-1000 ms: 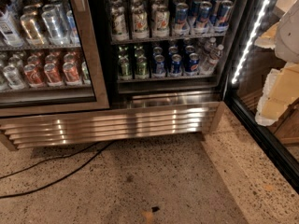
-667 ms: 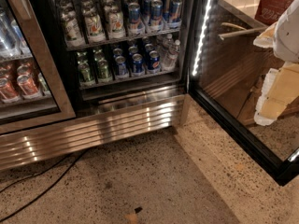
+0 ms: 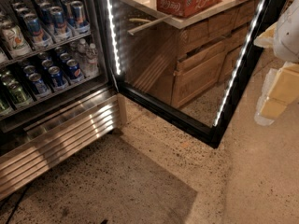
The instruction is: Close right fridge door
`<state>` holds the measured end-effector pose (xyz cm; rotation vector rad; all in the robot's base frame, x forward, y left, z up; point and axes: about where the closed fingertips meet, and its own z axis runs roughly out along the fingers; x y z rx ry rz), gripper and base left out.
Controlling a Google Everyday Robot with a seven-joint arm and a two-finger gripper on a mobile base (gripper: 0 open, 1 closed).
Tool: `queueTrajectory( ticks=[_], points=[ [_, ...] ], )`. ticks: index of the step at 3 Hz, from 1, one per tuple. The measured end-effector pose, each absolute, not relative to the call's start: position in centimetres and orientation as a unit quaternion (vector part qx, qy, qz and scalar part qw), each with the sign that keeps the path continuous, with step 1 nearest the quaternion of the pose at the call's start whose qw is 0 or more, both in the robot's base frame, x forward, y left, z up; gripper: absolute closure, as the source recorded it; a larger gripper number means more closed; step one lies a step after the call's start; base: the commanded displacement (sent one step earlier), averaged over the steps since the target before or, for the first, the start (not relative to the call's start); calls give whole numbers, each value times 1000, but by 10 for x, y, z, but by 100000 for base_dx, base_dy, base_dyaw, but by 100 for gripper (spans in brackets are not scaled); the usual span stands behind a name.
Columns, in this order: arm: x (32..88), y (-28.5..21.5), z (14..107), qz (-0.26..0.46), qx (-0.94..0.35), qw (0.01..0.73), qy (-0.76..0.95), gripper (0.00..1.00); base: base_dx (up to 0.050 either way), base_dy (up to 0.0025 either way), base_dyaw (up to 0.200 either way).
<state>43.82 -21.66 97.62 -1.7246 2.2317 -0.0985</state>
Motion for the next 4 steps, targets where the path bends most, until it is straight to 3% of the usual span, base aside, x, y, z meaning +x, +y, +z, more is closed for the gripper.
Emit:
queueTrajectory(
  ticks=[2, 3, 4],
  points=[
    [438, -217, 976, -34, -603, 159, 781, 0, 1, -2, -19976],
    [438, -217, 976, -34, -603, 159, 781, 0, 4705, -5, 96],
    [438, -217, 976, -34, -603, 159, 781, 0, 3992, 238, 12047]
  ],
)
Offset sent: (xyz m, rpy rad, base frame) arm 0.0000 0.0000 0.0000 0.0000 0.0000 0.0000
